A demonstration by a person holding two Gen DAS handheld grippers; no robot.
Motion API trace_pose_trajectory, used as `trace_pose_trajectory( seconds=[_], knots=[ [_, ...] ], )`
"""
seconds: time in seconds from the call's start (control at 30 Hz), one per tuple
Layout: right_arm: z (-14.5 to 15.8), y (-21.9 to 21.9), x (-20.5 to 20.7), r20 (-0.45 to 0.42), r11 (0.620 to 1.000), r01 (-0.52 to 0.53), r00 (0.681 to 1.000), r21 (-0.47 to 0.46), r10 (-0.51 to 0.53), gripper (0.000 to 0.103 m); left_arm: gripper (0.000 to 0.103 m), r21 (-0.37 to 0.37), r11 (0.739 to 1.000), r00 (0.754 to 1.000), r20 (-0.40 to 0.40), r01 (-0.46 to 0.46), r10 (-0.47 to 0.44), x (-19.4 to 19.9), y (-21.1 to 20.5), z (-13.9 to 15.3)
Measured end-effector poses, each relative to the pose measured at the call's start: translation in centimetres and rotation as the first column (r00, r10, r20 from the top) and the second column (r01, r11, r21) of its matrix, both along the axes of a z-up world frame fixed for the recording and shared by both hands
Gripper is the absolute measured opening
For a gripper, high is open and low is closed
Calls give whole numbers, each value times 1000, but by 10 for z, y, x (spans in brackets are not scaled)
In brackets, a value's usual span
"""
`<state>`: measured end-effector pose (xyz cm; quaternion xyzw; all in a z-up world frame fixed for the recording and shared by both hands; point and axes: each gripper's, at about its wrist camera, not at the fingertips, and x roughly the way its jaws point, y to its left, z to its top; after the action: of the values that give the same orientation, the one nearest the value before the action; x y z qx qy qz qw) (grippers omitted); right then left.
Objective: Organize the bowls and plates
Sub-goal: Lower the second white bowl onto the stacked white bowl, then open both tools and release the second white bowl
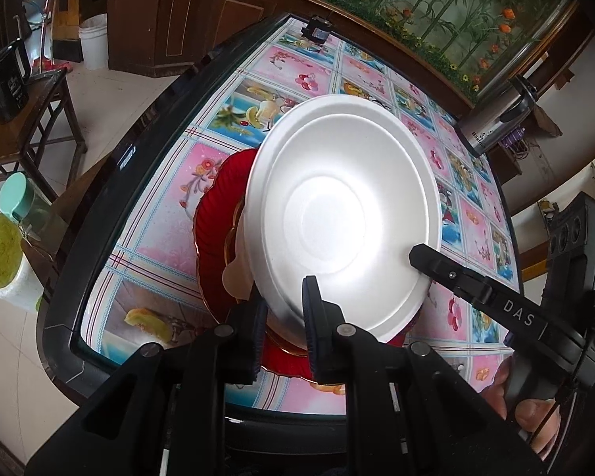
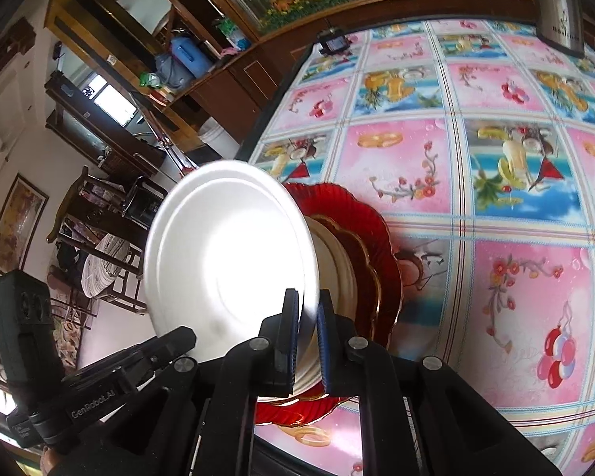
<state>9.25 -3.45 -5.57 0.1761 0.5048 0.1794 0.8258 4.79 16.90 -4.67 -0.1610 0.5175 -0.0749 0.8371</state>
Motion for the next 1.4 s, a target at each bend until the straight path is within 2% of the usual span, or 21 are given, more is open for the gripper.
trace_pose_trajectory(
  seconds=[0.13,0.33,0.57,0.8,0.97,1.03,1.07,1.1,1.27,1.4],
  knots=[
    [-1,0,1,4,1000,6,1000,5,-6,10,14,5,1000,1000,-2,8,-8,-1,-1,1],
    [11,-2,0,34,1000,4,999,15,-5,10,16,-35,999,999,-17,30,-30,-3,-1,0],
    [16,-8,-5,31,999,-3,1000,47,2,10,22,-106,992,996,-57,68,-75,-3,2,-2],
    [11,-11,-2,18,998,11,1000,64,-12,10,22,-53,995,995,-50,84,-86,-5,-4,1],
    [6,-11,-3,15,998,20,1000,65,-22,10,23,-49,995,994,-54,90,-93,-6,-4,2],
    [5,-12,-3,13,997,23,1000,68,-24,10,34,-50,995,994,-61,84,-87,-6,-2,4],
    [5,-12,-3,12,997,23,1000,69,-24,10,46,-44,996,995,-53,76,-79,-7,-1,6],
    [5,-12,-3,13,997,25,1000,70,-26,10,54,-35,997,997,-42,69,-71,-8,0,8],
    [4,-13,-2,15,997,24,1000,72,-25,11,56,-2,998,998,-15,57,-57,-11,2,17],
    [2,-13,-3,9,996,20,1000,84,-21,12,56,61,998,999,10,33,-33,-14,3,21]
  ],
)
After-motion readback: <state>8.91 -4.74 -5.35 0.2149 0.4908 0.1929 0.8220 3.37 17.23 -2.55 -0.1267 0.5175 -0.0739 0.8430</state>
